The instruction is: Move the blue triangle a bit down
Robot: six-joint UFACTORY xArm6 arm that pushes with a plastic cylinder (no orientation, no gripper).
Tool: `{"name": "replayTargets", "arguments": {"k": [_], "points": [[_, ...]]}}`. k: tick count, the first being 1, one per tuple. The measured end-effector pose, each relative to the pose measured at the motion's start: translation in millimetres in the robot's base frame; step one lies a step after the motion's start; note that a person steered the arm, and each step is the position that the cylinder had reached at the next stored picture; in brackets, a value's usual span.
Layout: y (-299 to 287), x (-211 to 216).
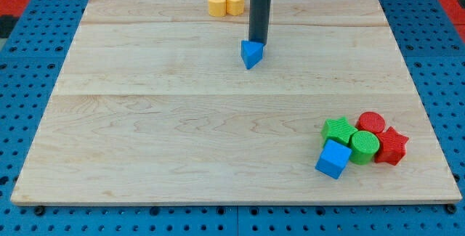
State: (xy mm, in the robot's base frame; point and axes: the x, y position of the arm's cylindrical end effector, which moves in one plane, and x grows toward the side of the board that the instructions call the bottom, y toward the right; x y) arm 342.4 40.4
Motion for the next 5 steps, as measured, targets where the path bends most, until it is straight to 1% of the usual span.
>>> {"name": "replayTargets", "arguments": {"k": [1,2,3,4,5], "points": [[-0.3,15.2],[-12.9,15.5],[-13.6,26.0],[-14.0,53.1],[-26.9,84.8]]}}
